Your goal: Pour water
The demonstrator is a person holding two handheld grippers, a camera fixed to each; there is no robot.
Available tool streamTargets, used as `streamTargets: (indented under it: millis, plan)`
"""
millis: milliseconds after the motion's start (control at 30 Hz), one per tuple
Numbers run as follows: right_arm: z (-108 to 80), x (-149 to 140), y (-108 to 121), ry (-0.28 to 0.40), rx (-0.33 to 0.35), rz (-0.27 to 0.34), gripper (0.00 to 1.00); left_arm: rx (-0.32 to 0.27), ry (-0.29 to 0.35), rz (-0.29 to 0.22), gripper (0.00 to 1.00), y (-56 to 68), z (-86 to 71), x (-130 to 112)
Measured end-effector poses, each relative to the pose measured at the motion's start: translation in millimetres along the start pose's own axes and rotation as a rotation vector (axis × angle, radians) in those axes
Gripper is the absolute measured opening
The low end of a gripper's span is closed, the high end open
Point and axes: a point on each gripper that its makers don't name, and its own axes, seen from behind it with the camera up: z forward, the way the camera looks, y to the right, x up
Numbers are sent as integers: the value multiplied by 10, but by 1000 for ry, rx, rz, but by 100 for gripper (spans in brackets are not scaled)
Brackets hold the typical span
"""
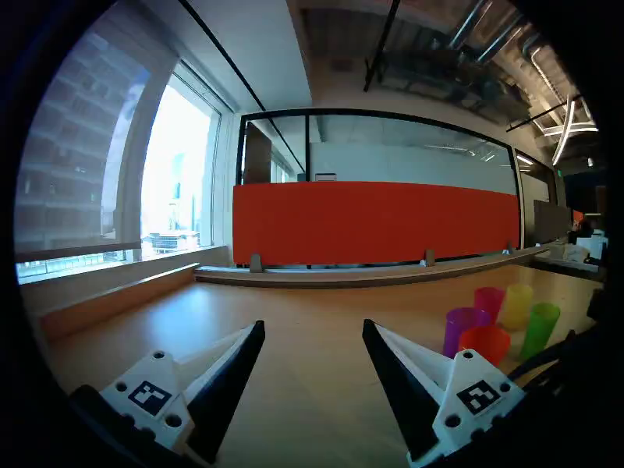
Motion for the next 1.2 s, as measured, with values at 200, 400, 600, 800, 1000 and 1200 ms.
streamTargets:
  millis: [200, 400, 600, 800, 1000, 1200]
  plan:
    - [73, -122, -18, 3, -1, 7, 100, 0, 0, 0, 93, 0, 3, 3]
    - [132, -132, -47, 25, 16, 19, 100, 0, 0, 0, 93, -4, 4, 3]
    - [224, -232, 22, 5, 4, 59, 100, 0, 0, 0, 93, -2, 7, 2]
    - [247, -351, -27, -13, 7, 91, 99, 0, 0, 0, 93, -2, 5, 3]
    - [258, -405, -133, -23, 16, 96, 99, 0, 0, 0, 93, -4, 5, 3]
    - [264, -388, -203, -22, 8, 95, 100, 0, 0, 0, 93, -2, 7, 4]
